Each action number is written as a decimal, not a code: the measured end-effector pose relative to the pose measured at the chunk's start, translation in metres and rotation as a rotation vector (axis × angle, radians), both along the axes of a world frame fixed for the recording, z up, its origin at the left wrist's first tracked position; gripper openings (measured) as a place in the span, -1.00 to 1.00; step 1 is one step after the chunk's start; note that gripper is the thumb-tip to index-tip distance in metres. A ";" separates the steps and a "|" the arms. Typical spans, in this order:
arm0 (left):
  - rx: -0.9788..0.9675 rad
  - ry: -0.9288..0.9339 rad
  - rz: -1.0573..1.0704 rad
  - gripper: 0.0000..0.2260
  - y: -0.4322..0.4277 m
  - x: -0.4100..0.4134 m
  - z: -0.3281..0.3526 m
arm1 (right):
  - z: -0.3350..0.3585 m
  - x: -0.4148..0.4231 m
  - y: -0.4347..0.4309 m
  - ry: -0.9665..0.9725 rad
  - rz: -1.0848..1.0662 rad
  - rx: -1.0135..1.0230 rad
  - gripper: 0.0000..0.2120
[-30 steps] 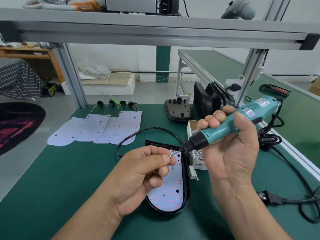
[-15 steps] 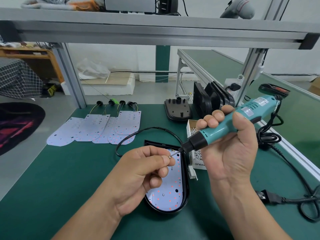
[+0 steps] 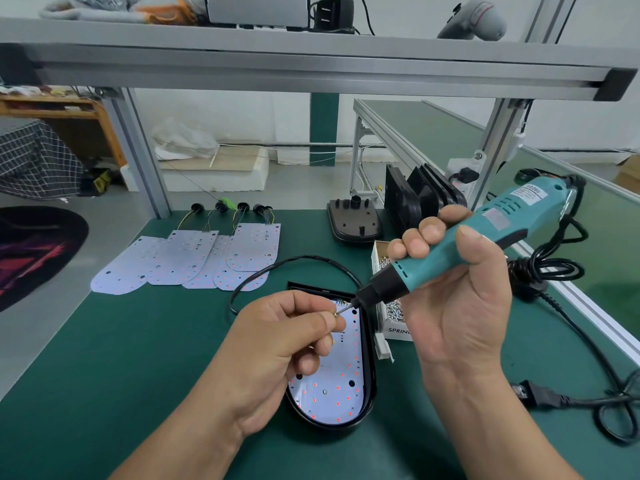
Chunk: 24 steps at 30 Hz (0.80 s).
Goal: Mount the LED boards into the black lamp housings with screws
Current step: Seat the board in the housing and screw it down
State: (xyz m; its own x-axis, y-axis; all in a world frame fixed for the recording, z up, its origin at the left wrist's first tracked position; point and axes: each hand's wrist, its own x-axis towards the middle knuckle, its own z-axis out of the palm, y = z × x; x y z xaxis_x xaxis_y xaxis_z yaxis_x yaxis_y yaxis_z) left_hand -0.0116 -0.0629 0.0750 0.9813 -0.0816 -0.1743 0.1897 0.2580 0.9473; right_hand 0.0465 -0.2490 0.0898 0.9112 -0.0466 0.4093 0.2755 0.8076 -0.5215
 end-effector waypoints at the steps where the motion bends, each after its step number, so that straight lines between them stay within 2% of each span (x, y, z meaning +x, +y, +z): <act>1: 0.008 -0.005 0.011 -0.90 0.000 0.000 -0.001 | 0.000 -0.001 0.001 0.000 -0.009 -0.006 -0.86; 7: 0.052 -0.039 0.021 -0.87 0.001 0.001 -0.003 | -0.003 0.001 0.004 0.045 -0.010 0.032 -0.89; 13: 0.092 -0.086 -0.001 -0.85 0.001 0.000 -0.005 | -0.012 0.012 0.004 0.247 -0.003 0.207 -0.97; 17: 0.114 -0.092 -0.032 -0.70 0.001 0.000 -0.005 | -0.016 0.018 0.002 0.310 -0.014 0.251 -0.95; 22: 0.117 -0.064 0.008 -0.86 0.016 0.009 -0.004 | -0.019 0.030 -0.013 0.277 -0.052 0.286 -0.96; 24: 0.275 -0.068 0.121 -0.89 0.029 0.019 -0.008 | -0.021 0.036 -0.020 0.265 -0.115 0.247 -0.93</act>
